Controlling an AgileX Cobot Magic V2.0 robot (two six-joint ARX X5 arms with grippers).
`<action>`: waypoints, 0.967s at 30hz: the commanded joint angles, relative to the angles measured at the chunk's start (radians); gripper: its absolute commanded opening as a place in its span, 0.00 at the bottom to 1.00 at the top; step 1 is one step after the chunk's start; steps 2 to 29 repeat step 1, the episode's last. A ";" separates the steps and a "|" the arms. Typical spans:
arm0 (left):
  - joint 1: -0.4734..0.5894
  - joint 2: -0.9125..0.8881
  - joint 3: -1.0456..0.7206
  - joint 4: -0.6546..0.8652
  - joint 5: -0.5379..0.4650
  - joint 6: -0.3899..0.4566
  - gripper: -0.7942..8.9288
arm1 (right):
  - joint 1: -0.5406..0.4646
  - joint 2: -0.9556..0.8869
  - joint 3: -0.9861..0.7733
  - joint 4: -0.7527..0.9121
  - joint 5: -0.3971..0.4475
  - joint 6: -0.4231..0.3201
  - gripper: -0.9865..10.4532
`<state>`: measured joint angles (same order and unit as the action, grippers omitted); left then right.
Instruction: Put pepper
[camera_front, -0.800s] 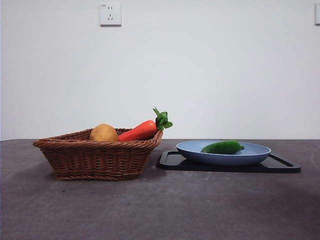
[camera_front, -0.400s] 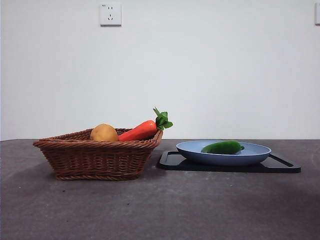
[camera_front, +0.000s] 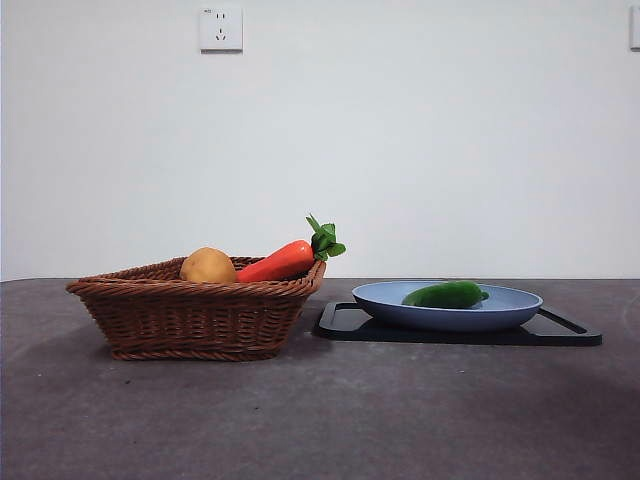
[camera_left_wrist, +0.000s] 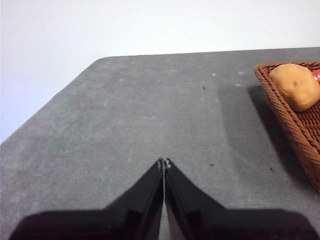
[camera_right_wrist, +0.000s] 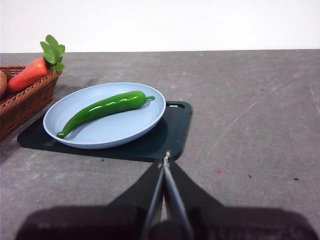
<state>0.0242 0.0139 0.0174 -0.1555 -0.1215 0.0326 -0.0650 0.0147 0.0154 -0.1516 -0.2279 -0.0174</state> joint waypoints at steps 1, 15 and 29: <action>0.003 -0.002 -0.011 0.012 -0.003 -0.006 0.09 | 0.001 -0.002 -0.007 -0.006 -0.001 0.011 0.09; 0.003 -0.002 -0.011 0.012 -0.003 -0.006 0.09 | 0.001 -0.002 -0.007 -0.006 -0.001 0.011 0.09; 0.003 -0.002 -0.011 0.012 -0.003 -0.006 0.09 | 0.001 -0.002 -0.007 -0.006 -0.001 0.011 0.09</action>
